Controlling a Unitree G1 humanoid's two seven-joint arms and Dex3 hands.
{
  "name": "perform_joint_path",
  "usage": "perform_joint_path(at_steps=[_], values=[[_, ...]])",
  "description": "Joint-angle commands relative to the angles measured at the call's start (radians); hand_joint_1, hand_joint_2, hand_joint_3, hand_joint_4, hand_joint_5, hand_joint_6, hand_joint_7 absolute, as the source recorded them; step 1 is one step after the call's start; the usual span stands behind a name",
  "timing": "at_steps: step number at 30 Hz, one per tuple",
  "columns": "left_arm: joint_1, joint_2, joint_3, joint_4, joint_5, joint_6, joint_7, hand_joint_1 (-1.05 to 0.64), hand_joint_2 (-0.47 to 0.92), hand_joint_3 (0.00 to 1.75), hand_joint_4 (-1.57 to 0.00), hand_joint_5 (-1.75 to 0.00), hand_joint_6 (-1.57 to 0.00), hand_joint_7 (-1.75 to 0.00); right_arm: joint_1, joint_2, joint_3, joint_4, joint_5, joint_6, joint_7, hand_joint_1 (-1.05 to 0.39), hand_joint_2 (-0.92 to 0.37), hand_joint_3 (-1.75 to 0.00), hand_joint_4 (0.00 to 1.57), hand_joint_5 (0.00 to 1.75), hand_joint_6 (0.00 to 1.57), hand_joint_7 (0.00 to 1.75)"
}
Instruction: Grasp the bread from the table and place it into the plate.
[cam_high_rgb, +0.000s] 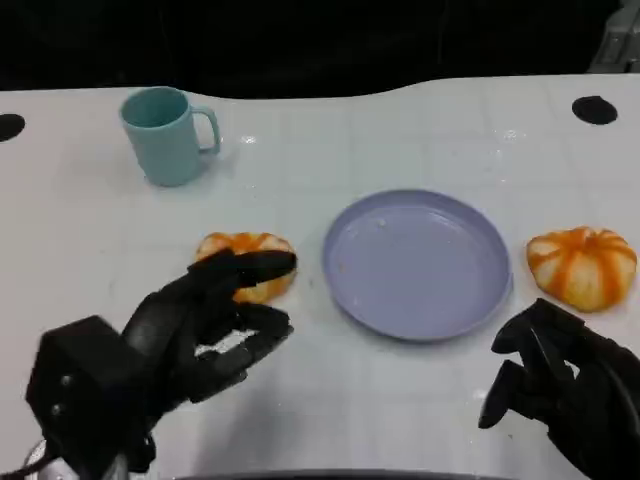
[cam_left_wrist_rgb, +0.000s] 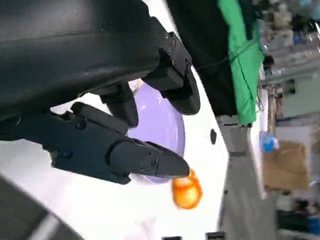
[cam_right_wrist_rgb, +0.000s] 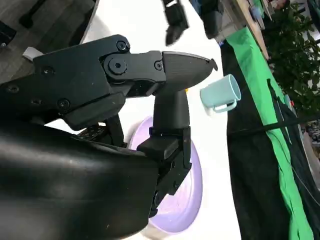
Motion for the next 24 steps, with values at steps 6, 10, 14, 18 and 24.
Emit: perform_joint_path(at_steps=[6, 10, 14, 18, 24], values=[[-0.145, 0.194, -0.069, 0.095, 0.458, -0.242, 0.101, -0.49, 0.86, 0.0, 0.0, -0.62, -0.33, -0.04, -0.012, -0.002, -0.02, -0.005, 0.011, 0.017, -0.017, -0.43, -0.92, -0.37, 0.63, 1.75, 0.49, 1.61], [-0.204, 0.244, -0.106, 0.104, 0.636, -0.239, 0.119, -0.46, 0.81, 0.01, 0.0, -0.45, -0.32, -0.02, -0.013, -0.006, -0.022, -0.004, 0.012, 0.017, -0.015, -0.44, -0.92, -0.37, 0.63, 1.75, 0.5, 1.6], [-0.253, 0.271, -0.149, 0.11, 0.787, -0.211, 0.112, -0.47, 0.79, 0.0, 0.0, -0.32, -0.28, -0.01, -0.014, -0.006, -0.024, -0.005, 0.014, 0.023, -0.017, -0.44, -0.92, -0.36, 0.63, 1.75, 0.5, 1.6], [-0.308, 0.277, -0.205, 0.147, 0.904, -0.171, 0.087, -0.47, 0.77, 0.0, 0.0, -0.29, -0.23, 0.0, -0.015, -0.003, -0.023, -0.004, 0.012, 0.022, -0.015, -0.43, -0.92, -0.36, 0.63, 1.75, 0.5, 1.59], [-0.395, 0.258, -0.281, 0.256, 0.984, -0.11, 0.036, -0.48, 0.77, 0.0, 0.0, -0.29, -0.23, 0.0, -0.011, -0.003, -0.022, -0.007, 0.012, 0.021, -0.01, -0.44, -0.92, -0.36, 0.63, 1.75, 0.5, 1.59]])
